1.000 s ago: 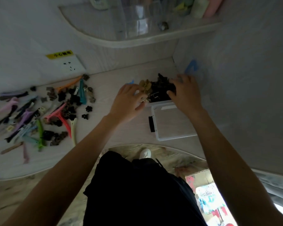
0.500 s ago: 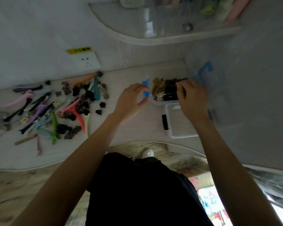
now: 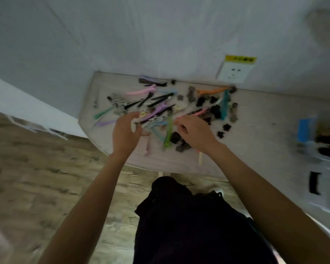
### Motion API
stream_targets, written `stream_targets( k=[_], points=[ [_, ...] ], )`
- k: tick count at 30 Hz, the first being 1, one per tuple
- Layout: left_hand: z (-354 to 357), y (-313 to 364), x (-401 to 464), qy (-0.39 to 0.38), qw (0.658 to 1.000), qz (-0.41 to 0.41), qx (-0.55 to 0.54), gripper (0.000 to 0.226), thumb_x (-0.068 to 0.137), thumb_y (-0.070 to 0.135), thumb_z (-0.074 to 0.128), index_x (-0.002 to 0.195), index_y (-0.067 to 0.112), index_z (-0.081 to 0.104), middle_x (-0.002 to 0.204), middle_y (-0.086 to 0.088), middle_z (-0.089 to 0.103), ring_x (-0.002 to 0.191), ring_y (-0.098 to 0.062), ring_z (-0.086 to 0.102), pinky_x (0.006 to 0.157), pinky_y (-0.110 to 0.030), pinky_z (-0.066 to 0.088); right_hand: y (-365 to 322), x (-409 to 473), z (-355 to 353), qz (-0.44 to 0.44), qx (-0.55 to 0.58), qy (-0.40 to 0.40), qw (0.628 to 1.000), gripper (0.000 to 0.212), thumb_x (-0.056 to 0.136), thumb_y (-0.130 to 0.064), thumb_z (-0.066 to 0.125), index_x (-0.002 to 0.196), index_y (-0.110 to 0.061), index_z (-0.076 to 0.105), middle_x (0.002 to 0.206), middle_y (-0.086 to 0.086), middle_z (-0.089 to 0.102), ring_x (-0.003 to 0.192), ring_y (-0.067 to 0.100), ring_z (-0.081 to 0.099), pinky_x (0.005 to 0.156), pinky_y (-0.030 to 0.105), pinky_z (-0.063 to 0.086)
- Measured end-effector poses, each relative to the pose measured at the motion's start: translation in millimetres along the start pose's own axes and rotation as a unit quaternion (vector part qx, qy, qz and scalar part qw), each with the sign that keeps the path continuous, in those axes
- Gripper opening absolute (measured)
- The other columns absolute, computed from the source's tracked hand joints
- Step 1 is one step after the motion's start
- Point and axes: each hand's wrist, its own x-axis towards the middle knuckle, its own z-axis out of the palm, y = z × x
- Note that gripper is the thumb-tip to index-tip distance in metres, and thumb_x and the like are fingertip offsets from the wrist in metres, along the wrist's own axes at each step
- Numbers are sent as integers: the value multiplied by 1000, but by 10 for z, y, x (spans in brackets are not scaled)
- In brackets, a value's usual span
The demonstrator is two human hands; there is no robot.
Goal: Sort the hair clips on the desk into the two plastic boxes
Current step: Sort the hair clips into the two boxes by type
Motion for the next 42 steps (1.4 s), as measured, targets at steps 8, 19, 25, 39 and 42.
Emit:
stream_targets(
  k=[8, 19, 25, 39, 42],
  points=[
    [-290, -962, 793, -113, 991, -36, 59, 69, 78, 22, 69, 137, 6, 38, 141, -23, 38, 129, -40, 34, 107, -45, 29, -169, 865, 741, 26, -155, -122, 980, 65, 90, -41, 52, 145, -29, 21, 157, 5, 6, 144, 34, -1, 114, 55, 6],
    [-289, -966, 1402, -205, 953, 126, 187, 52, 74, 9, 64, 124, 18, 55, 118, -17, 53, 110, -37, 44, 90, -44, 40, 15, 817, 750, 54, -189, -83, 977, 53, 88, -37, 55, 138, -29, 37, 156, 4, 17, 145, 31, 3, 115, 55, 15],
    [-288, -929, 1430, -198, 964, 105, 144, 52, 70, 32, 73, 115, 11, 57, 115, -12, 61, 111, -32, 51, 91, -40, 37, 9, 810, 742, 63, -183, -80, 978, 53, 87, -37, 56, 136, -29, 39, 155, 4, 21, 145, 31, 6, 115, 55, 16],
    [-43, -113, 1019, -207, 960, -46, -182, 62, 69, 25, 80, 117, 14, 41, 109, 2, 51, 94, -13, 54, 66, -10, 38, 167, 406, 197, 226, -86, 176, 954, 30, 85, -13, 60, 115, -15, 59, 119, 13, 60, 112, 31, 51, 93, 41, 45],
    [36, 97, 945, -197, 953, -44, -224, 63, 71, 25, 79, 122, 16, 42, 119, 5, 49, 102, -5, 48, 74, 0, 35, 415, 73, 59, 392, -86, 133, 906, 45, 81, -23, 66, 123, -17, 51, 125, 18, 51, 113, 36, 48, 94, 44, 43]
  ],
)
